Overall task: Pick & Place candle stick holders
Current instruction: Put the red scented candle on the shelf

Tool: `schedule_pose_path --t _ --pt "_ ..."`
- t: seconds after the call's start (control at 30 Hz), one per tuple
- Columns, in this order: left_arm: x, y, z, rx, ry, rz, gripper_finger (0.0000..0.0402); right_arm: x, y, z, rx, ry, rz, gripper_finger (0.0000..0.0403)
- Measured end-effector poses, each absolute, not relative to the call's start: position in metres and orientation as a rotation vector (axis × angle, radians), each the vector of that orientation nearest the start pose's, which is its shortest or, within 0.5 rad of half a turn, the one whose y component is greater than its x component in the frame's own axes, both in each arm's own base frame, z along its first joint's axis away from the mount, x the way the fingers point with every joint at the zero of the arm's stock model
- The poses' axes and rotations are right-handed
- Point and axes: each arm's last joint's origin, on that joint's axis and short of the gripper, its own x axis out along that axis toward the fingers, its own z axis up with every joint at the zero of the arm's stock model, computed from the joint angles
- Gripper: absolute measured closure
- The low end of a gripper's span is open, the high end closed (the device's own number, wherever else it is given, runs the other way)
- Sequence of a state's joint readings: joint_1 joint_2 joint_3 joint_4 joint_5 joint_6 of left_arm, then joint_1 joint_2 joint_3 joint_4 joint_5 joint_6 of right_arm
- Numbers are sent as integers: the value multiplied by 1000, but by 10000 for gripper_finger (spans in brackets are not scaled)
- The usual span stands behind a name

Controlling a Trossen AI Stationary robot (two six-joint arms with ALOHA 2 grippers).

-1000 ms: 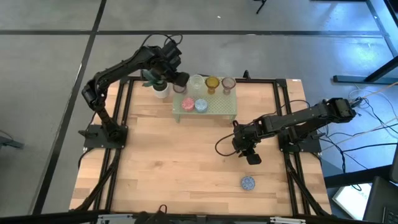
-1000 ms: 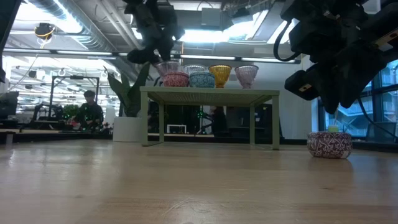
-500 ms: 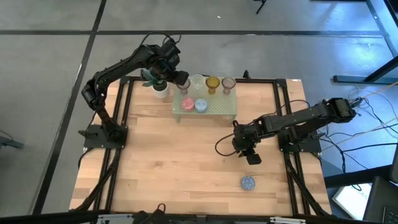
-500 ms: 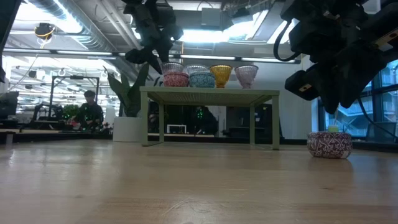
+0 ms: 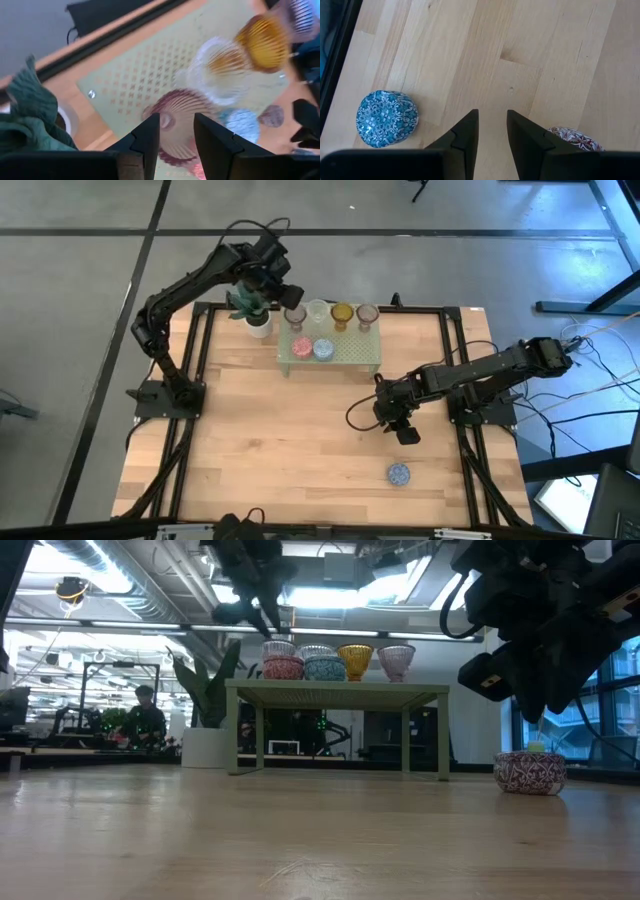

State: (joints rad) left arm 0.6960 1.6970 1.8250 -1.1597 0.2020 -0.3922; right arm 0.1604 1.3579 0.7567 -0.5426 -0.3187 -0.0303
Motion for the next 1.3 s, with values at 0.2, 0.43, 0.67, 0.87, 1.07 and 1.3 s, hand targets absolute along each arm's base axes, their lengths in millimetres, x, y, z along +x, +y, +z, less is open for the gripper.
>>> schedule_pose_path --t 0.2,0.43,0.67,0.87,1.07,1.3 --pt "260 205 405 -718 805 593 286 235 47 186 65 1143 442 298" --pt "265 177 428 -396 813 477 286 235 47 186 59 1144 421 298" --pt "283 124 440 -31 843 660 286 236 42 185 25 1152 250 298" --pt "289 80 435 98 845 581 286 236 41 184 27 1164 181 298" --pt "277 47 400 89 799 555 286 232 39 190 43 1157 119 298" --pt "259 0 331 54 623 467 286 209 39 209 13 1038 60 298"
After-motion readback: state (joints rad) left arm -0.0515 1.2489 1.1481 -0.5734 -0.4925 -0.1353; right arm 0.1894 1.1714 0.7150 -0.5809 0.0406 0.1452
